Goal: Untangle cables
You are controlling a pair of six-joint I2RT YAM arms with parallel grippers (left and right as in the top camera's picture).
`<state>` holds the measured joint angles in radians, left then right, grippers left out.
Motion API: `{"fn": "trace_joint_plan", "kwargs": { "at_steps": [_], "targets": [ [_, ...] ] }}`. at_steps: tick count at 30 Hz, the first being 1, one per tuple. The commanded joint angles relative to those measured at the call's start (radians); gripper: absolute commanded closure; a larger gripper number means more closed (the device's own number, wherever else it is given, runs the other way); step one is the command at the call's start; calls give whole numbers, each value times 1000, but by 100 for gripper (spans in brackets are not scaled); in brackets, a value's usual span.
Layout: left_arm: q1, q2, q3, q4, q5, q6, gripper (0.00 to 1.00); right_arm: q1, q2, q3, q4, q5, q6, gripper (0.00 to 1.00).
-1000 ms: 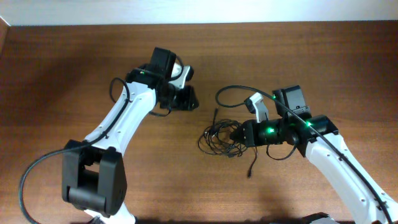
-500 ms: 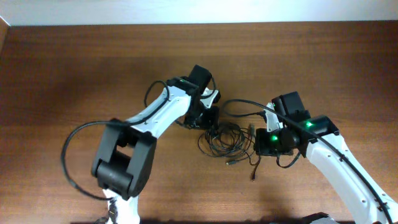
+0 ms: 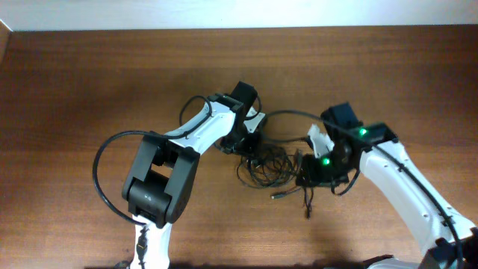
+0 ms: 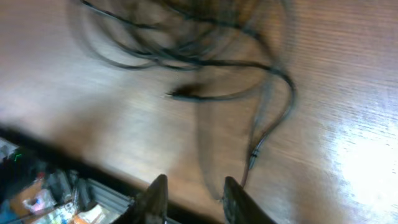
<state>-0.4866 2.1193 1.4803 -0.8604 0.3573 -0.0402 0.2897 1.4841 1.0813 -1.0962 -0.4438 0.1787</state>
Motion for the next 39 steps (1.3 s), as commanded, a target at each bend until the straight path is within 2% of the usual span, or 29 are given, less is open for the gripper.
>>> {"fn": "trace_joint_plan", "kwargs": {
  "at_steps": [1,2,3,5,6,12,14,16,28,29,30,31,32,35,39],
  "targets": [
    [-2,10,63,4,212,177,87,0,-3,100,31,24,-89,51],
    [-5,10,63,7,212,177,86,-16,-2,100,76,70,-62,47],
    [-4,11,61,7,212,177,82,-33,2,100,92,76,-49,47],
    [-5,11,59,5,212,165,56,-71,19,100,98,74,-40,47],
    [-5,11,59,2,211,165,52,-77,24,100,98,74,-40,46],
    [-36,11,57,5,135,153,49,-81,163,97,139,75,-40,46],
    [-54,11,57,13,44,90,50,-81,207,97,178,74,-44,46],
    [-67,11,57,15,-77,16,56,-81,249,97,225,74,-51,46],
    [-67,65,57,40,-92,-50,63,-80,319,63,225,26,-39,47],
    [-67,85,57,36,-92,-50,76,-80,319,37,244,24,-39,52],
    [-67,95,57,30,-84,-50,90,-80,319,8,261,-4,-31,62],
    [-67,97,57,29,-84,-50,94,-80,319,-10,268,-52,-32,73],
    [-67,97,58,32,-84,-49,96,-80,319,-32,275,-133,-32,82],
    [-60,97,60,38,-37,20,99,-66,319,-80,267,-304,-52,96],
    [-12,97,60,38,67,109,98,15,308,-89,236,-336,-80,96]
  ]
}}
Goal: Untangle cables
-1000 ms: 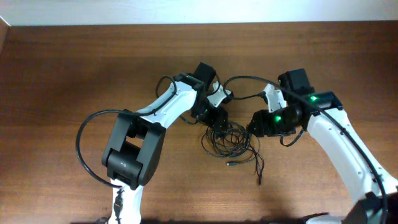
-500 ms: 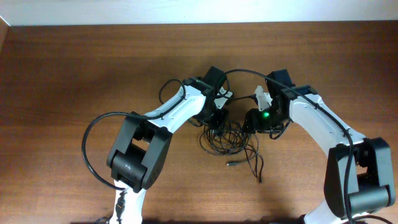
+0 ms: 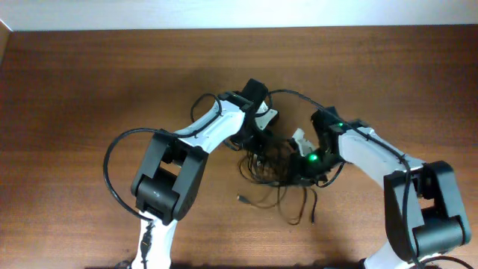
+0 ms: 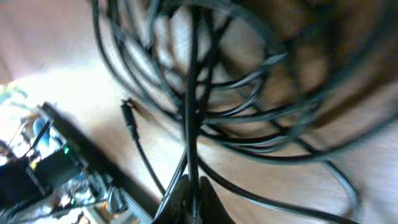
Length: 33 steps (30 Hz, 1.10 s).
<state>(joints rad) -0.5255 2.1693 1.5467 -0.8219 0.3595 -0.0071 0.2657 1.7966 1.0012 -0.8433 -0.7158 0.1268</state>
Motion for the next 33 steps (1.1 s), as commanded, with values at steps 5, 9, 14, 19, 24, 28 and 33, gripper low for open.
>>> {"fn": "trace_joint_plan", "kwargs": {
  "at_steps": [5,9,14,19,24,28,33],
  "targets": [
    [99,47,-7,-6,290,267,100,30,-112,11,-87,-86,-150,81],
    [100,47,-7,-6,300,274,100,20,-171,39,-82,-80,-243,73],
    [100,47,-7,-6,300,274,100,20,-172,39,39,53,-246,68],
    [100,47,-7,-6,300,274,100,22,-168,33,142,204,-246,68],
    [100,47,-7,-6,300,274,98,23,-134,29,182,265,-247,67],
    [100,47,-7,-5,300,274,97,55,-76,29,196,272,-295,62],
    [100,47,-7,-6,300,274,97,108,-43,29,272,359,-307,61]
  ]
}}
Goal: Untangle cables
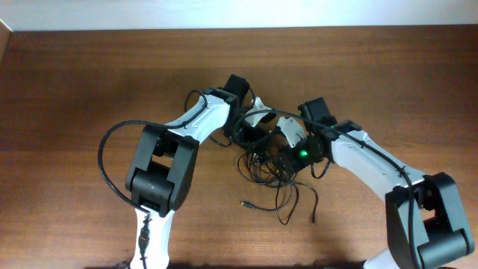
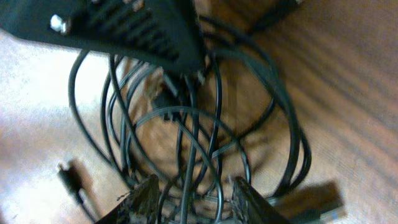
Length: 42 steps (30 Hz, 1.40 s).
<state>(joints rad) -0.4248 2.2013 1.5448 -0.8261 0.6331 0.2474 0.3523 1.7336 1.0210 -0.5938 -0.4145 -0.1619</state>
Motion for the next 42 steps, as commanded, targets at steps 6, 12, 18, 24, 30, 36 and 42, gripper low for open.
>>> {"fn": "trace_joint_plan", "kwargs": {
  "at_steps": [6,12,18,24,30,36,42],
  "targets": [
    [-1,14,-5,-1,26,19,96,23,50,10,25,61,-18,62],
    [-1,14,-5,-2,26,19,95,23,59,-12,23,61,-18,63],
    [-1,14,-5,-2,26,19,93,23,59,-50,37,61,-18,83],
    [-1,14,-5,-1,26,-18,96,18,32,-35,10,51,109,96],
    [-1,14,-5,-2,26,-79,98,18,-224,-14,-64,-7,205,96],
    [-1,14,-5,-2,13,-105,98,-17,-450,-14,-188,34,276,96],
    [-1,14,-5,-4,-117,-196,98,-175,-473,-15,-302,63,336,96]
  ]
}}
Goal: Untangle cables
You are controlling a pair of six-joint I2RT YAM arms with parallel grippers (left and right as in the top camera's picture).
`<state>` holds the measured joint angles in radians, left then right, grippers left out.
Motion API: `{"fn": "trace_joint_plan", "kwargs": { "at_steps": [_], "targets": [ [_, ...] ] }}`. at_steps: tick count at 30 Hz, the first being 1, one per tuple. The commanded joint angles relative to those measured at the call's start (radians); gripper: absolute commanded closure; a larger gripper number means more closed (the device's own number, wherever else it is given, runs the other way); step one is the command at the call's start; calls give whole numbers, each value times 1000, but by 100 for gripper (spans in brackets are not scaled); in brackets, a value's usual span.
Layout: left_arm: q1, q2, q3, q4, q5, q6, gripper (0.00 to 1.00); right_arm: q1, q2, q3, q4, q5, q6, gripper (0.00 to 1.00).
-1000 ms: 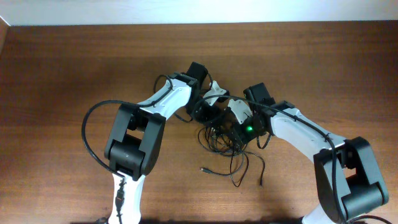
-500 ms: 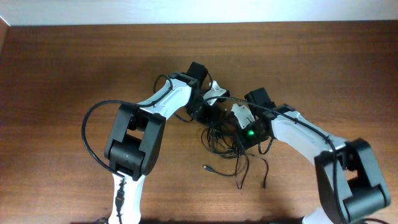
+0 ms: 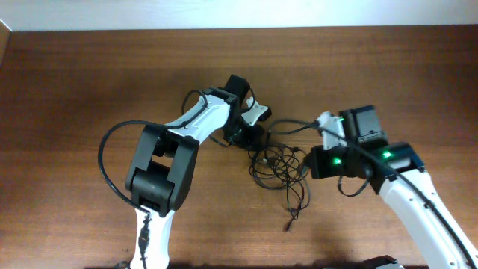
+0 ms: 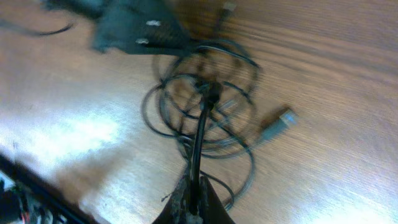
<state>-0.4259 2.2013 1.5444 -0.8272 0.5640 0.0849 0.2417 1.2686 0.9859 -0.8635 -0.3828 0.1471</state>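
A tangle of thin black cables (image 3: 278,166) lies on the wooden table (image 3: 89,82) between my two arms. My right gripper (image 4: 194,200) is shut on one black cable (image 4: 200,140) that runs straight from its jaws up into the loops (image 4: 205,93). In the overhead view the right gripper (image 3: 308,164) sits at the tangle's right edge. My left gripper (image 3: 252,134) is at the tangle's upper left. Its dark fingers (image 4: 140,28) come together on the cables there. A grey plug (image 4: 281,120) lies loose at the right of the loops.
Another loose cable end with a plug (image 3: 287,224) trails toward the front of the table. The left arm's body (image 3: 160,175) stands to the left of the tangle, the right arm's link (image 3: 418,202) to the right.
My right gripper was open over the loops close to the left gripper. Now it is shut on one cable and stands further right, with the tangle drawn rightward. The left gripper has stayed put.
First my right gripper was open to the right of the tangle. Then it was shut on a cable inside the loops. After that it was open beside the left gripper. Now it holds a cable again, further right, and the loose trailing end has shifted right.
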Motion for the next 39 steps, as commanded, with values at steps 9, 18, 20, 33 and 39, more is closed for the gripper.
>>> {"fn": "trace_joint_plan", "kwargs": {
  "at_steps": [9,18,20,33,39],
  "targets": [
    [14,-108,96,-4,143,-28,87,-125,15,-24,-138,216,132,96],
    [10,-221,95,-137,-5,-142,88,-126,216,-54,-74,291,176,96],
    [4,-221,72,-156,-15,-142,84,-126,271,-54,-54,312,177,96],
    [-102,-221,-152,5,-102,-272,74,-341,387,-22,-37,104,79,68],
    [-124,-220,-222,113,-173,-309,72,-339,351,228,-352,-200,-210,59]
  ]
}}
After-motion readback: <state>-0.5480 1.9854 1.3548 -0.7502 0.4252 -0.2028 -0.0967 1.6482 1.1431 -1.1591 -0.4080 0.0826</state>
